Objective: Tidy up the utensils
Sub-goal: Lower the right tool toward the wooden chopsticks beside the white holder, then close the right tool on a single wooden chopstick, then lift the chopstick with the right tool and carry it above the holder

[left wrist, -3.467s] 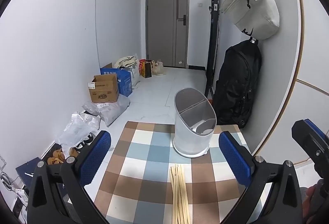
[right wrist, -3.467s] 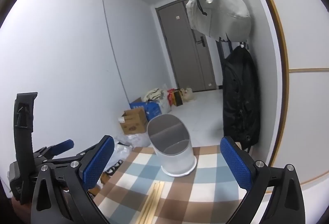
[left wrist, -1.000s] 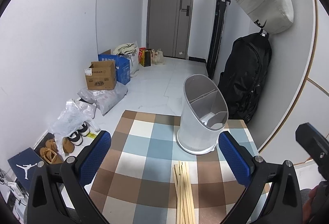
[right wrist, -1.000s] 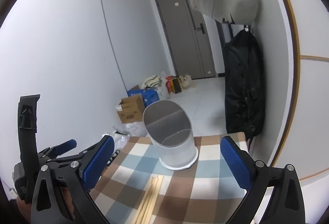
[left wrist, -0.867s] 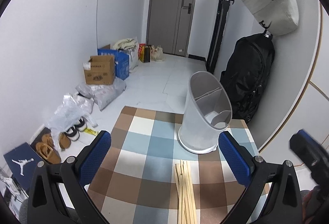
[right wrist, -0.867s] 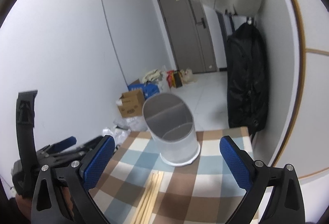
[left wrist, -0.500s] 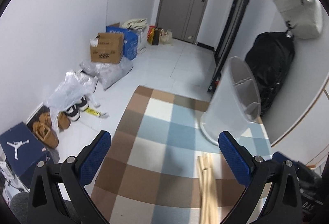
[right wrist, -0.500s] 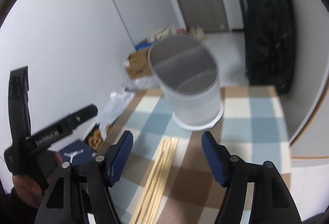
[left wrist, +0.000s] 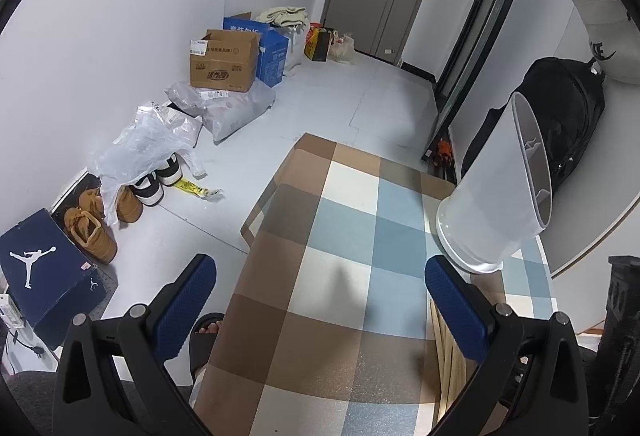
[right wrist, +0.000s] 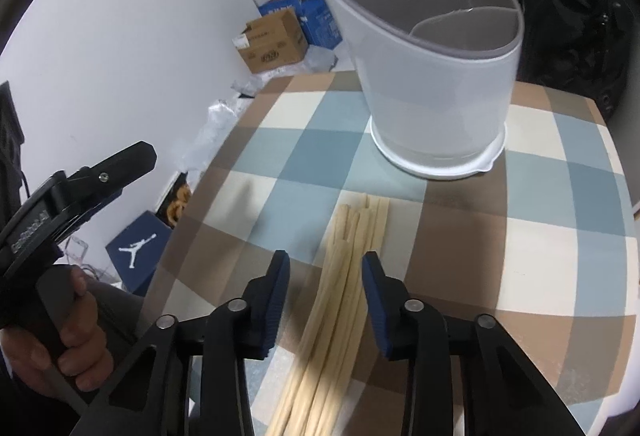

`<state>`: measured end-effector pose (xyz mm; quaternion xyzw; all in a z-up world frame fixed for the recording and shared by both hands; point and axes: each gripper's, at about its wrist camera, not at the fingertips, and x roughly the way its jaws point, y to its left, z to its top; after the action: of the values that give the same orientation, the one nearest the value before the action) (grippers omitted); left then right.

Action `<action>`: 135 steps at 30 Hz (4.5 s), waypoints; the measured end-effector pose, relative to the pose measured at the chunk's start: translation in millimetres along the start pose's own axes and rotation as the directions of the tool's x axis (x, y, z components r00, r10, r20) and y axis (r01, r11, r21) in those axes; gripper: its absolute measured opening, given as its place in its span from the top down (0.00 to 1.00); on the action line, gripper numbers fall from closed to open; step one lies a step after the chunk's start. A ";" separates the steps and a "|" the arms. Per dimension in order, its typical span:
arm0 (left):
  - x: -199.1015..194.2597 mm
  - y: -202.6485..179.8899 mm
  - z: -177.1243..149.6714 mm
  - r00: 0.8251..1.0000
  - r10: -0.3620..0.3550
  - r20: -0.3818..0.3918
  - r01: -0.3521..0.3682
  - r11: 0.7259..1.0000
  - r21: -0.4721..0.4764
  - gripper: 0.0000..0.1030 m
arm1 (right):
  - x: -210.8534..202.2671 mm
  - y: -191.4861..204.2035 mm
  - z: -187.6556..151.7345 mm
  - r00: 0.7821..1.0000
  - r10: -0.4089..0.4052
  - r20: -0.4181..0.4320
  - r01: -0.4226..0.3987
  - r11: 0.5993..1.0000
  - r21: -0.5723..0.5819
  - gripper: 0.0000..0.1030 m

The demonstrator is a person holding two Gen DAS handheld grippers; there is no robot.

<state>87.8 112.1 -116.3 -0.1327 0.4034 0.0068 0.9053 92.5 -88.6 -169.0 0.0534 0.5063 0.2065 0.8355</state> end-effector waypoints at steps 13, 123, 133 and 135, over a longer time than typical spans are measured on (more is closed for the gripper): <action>9.2 8.1 -2.6 0.999 -0.009 -0.047 0.008 1.000 -0.012 0.01 | 7.8 -8.5 3.8 0.997 -0.051 -0.053 0.052 0.999 0.016 1.00; 2.2 -88.4 9.2 0.978 -0.049 -0.202 0.084 0.982 0.168 0.98 | -153.6 -107.9 18.9 0.901 0.132 0.414 -0.230 0.953 0.195 0.94; -47.4 -108.7 42.2 0.986 -0.164 -0.040 0.168 0.950 0.262 0.98 | -168.0 -85.1 36.3 0.865 0.159 0.475 -0.241 0.964 0.116 0.94; -54.7 -110.2 48.0 0.983 -0.181 -0.020 0.179 0.945 0.274 0.98 | -173.1 -80.5 43.3 0.856 0.161 0.490 -0.237 0.967 0.096 0.94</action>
<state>99.1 22.8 -19.8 -0.0423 0.3842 -0.1315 0.9129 83.9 -225.6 -29.5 0.2191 0.2902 0.2329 0.9020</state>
